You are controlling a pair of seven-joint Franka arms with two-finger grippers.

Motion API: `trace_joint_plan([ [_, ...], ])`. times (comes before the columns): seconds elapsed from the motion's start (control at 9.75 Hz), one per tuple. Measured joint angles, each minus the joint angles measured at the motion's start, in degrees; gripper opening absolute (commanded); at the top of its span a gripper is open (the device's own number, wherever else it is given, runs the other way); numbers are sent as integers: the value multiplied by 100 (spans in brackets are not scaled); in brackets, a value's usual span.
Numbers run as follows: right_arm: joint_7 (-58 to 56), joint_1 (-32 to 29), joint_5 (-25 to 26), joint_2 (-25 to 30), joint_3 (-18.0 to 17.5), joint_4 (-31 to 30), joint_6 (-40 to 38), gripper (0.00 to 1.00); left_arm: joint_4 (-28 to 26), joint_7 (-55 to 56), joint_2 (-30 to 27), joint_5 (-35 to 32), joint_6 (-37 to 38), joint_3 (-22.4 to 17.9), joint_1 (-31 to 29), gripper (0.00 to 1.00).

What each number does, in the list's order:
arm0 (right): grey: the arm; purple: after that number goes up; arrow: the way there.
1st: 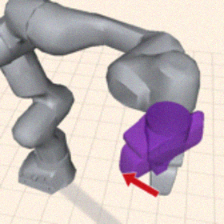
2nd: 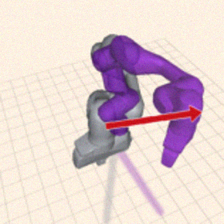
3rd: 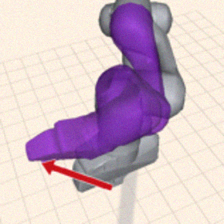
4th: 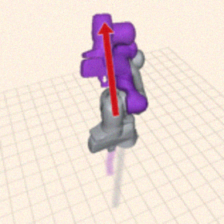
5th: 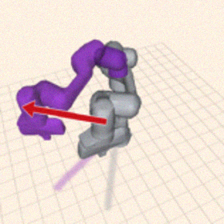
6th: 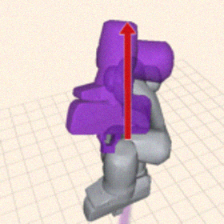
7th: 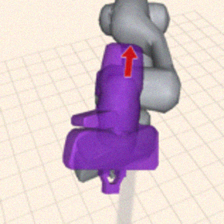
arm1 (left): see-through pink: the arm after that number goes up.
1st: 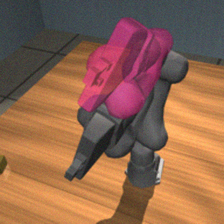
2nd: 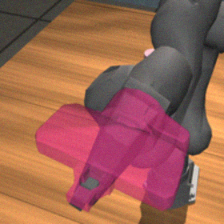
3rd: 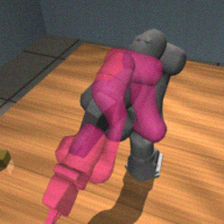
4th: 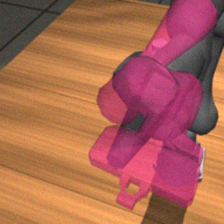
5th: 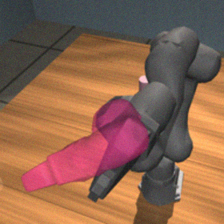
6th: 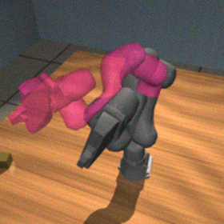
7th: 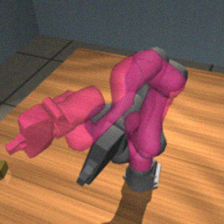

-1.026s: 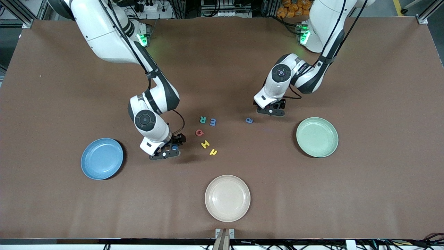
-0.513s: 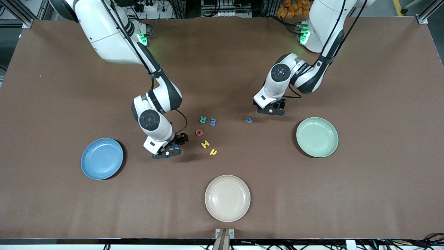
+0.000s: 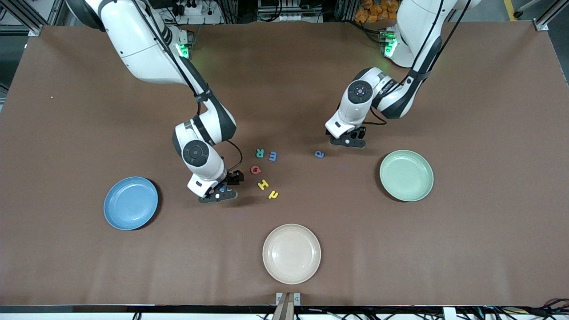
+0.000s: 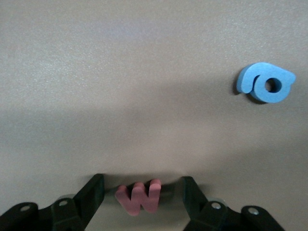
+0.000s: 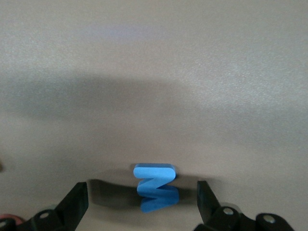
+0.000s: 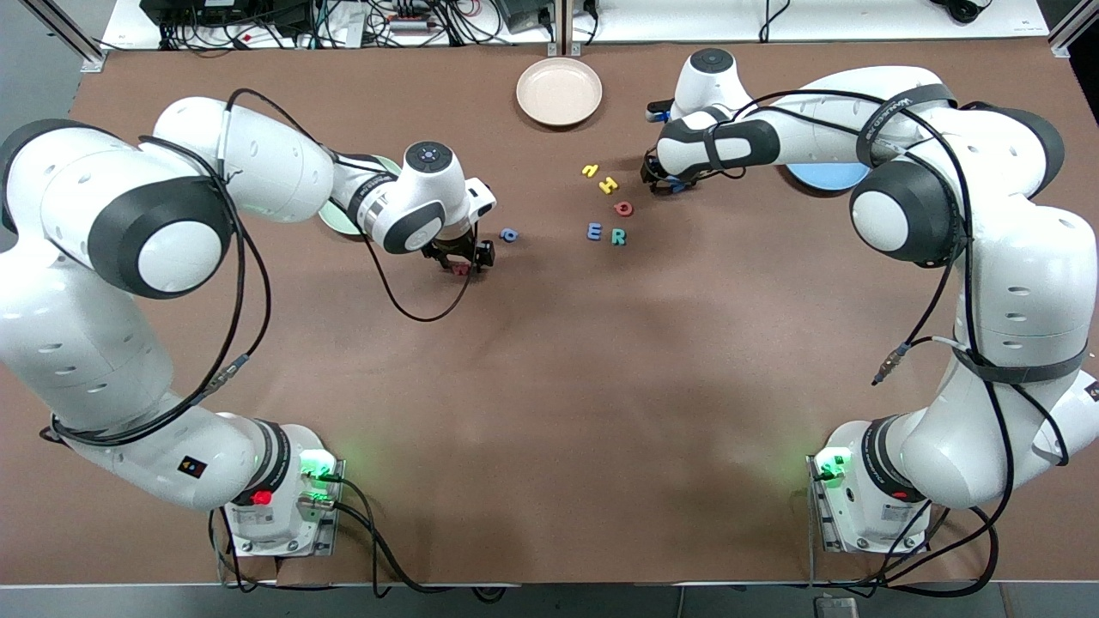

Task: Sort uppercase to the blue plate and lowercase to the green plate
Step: 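Carry the blue M over the blue plate with the right gripper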

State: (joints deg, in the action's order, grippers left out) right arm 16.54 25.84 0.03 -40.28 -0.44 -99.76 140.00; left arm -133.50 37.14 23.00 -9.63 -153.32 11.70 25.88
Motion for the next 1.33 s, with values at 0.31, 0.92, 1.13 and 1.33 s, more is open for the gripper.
trace_joint_plan([
  [0.31, 1, -9, 84, 17, 33, 22, 40, 0, 50, 11, -52, -5, 483, 81, 0, 64],
  [0.92, 21, -145, 104, 120, 72, 56, 24, 0, 101, 195, -62, -349, 541, 126, -18, 65],
  [1.13, 3, -371, 120, 391, 84, 131, -271, 0, 216, 196, -52, -360, 554, 120, -86, 65],
  [1.33, -324, -653, 140, 715, 92, 145, -622, 0, 270, 197, -41, -367, 571, 119, -156, 65],
])
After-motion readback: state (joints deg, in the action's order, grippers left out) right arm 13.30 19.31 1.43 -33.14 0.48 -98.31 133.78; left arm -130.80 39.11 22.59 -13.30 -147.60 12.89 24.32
